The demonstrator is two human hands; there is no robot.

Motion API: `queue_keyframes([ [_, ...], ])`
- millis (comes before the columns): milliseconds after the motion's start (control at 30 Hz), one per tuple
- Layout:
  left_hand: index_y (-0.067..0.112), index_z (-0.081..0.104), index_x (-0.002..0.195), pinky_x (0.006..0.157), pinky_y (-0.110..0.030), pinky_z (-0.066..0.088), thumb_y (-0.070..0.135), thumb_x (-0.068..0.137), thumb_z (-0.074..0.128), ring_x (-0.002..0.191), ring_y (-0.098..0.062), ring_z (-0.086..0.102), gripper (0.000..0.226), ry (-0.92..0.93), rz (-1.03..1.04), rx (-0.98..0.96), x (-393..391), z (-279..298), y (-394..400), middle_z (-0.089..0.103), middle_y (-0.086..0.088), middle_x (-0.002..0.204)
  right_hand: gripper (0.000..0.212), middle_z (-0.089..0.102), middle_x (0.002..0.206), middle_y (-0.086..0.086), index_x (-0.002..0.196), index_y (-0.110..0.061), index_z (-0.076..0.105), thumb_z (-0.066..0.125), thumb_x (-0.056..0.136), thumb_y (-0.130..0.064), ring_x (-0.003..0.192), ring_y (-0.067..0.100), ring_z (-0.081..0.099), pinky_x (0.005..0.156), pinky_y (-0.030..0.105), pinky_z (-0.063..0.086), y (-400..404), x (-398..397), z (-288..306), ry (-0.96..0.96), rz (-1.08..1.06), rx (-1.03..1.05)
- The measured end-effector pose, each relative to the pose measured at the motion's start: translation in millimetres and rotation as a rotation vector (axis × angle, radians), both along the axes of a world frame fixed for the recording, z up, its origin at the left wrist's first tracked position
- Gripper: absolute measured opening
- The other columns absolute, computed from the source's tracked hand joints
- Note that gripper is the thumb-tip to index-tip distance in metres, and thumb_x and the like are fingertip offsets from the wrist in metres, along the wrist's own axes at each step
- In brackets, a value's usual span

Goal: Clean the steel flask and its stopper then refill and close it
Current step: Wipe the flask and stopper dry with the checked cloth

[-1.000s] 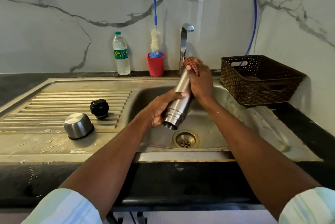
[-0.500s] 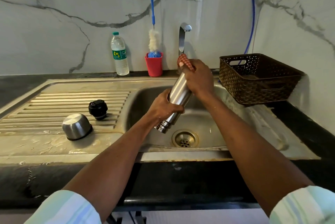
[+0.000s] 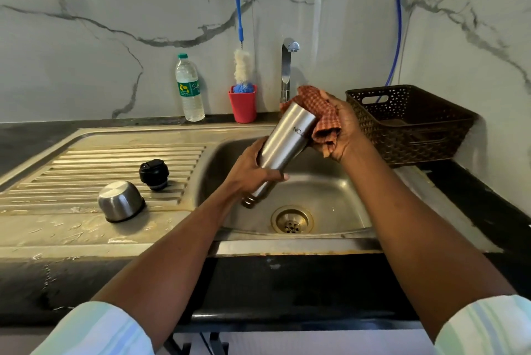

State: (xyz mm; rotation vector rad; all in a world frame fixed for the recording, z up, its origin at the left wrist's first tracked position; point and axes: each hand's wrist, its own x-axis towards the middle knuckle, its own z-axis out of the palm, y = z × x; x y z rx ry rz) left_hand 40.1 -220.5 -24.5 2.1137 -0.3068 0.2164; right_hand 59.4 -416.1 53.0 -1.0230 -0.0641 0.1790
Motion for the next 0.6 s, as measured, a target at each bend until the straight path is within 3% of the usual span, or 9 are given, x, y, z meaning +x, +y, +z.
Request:
queue_keyframes([
  [67,0.022,0.033,0.137,0.086,-0.026,0.05,0.019,0.064,0.09,0.112,-0.018,0.055,0.093,0.085,-0.07,-0.198,-3,4,-8,0.054,-0.002,0.125,0.043,0.066,0.1,0.013,0.11,-0.007,0.065,0.062,0.086,-0.042,0.087,0.027,0.064,0.102,0.046,0.047,11,2,-1,0.012,-0.035,0.078],
  [133,0.018,0.029,0.137,0.092,-0.036,0.053,0.013,0.062,0.085,0.113,-0.02,0.06,0.094,0.139,-0.144,-0.388,-4,6,-13,0.056,-0.007,0.124,0.042,0.069,0.088,0.01,0.1,-0.006,0.066,0.062,0.089,-0.046,0.077,0.025,0.067,0.086,0.038,0.057,29,-3,0,-0.046,-0.027,0.016],
  [167,0.016,0.029,0.139,0.089,-0.036,0.056,0.007,0.067,0.08,0.107,-0.02,0.064,0.089,0.152,-0.171,-0.483,-3,7,-15,0.058,-0.01,0.121,0.045,0.071,0.089,0.01,0.102,-0.006,0.066,0.061,0.089,-0.048,0.078,0.026,0.068,0.081,0.038,0.058,39,-6,-2,-0.088,-0.03,-0.099],
  [233,0.014,0.032,0.144,0.072,-0.029,0.058,-0.005,0.081,0.064,0.083,-0.012,0.07,0.073,0.179,-0.17,-0.713,-4,13,-13,0.062,-0.011,0.105,0.042,0.071,0.095,0.011,0.107,-0.008,0.063,0.055,0.094,-0.047,0.084,0.027,0.069,0.084,0.041,0.057,58,-11,-11,-0.13,-0.047,-0.279],
  [333,0.006,0.044,0.134,0.054,-0.022,0.053,-0.01,0.091,0.046,0.061,-0.007,0.066,0.046,0.206,-0.076,-1.043,-4,24,-3,0.067,-0.005,0.083,0.035,0.073,0.087,0.009,0.104,-0.01,0.063,0.049,0.099,-0.042,0.078,0.026,0.07,0.082,0.043,0.056,69,-13,-26,-0.043,0.015,-0.275],
  [400,0.002,0.048,0.124,0.05,-0.022,0.053,-0.007,0.086,0.051,0.058,-0.011,0.064,0.039,0.253,-0.058,-1.211,-5,28,4,0.066,-0.006,0.077,0.032,0.072,0.077,0.007,0.102,-0.008,0.062,0.048,0.101,-0.037,0.07,0.024,0.068,0.075,0.042,0.056,73,-14,-31,0.044,0.046,-0.223],
  [500,0.001,0.053,0.122,0.073,-0.038,0.06,0.013,0.088,0.066,0.085,-0.025,0.069,0.039,0.357,-0.036,-1.185,-3,26,2,0.068,-0.013,0.096,0.028,0.071,0.082,0.01,0.105,-0.005,0.061,0.048,0.102,-0.03,0.066,0.025,0.068,0.06,0.036,0.059,76,-11,-36,0.14,0.033,-0.245],
  [567,0.004,0.052,0.129,0.094,-0.049,0.055,0.024,0.088,0.073,0.106,-0.033,0.068,0.05,0.412,-0.003,-1.169,0,22,-3,0.069,-0.016,0.112,0.031,0.074,0.094,0.013,0.107,-0.007,0.064,0.051,0.1,-0.034,0.078,0.027,0.072,0.073,0.039,0.06,73,-7,-39,0.081,0.005,-0.326],
  [600,0.005,0.052,0.13,0.098,-0.051,0.052,0.024,0.087,0.074,0.11,-0.034,0.067,0.051,0.424,-0.002,-1.187,1,22,-6,0.069,-0.017,0.116,0.033,0.074,0.098,0.012,0.105,-0.01,0.065,0.053,0.098,-0.04,0.082,0.026,0.072,0.079,0.039,0.059,73,-7,-40,0.005,-0.025,-0.426],
])
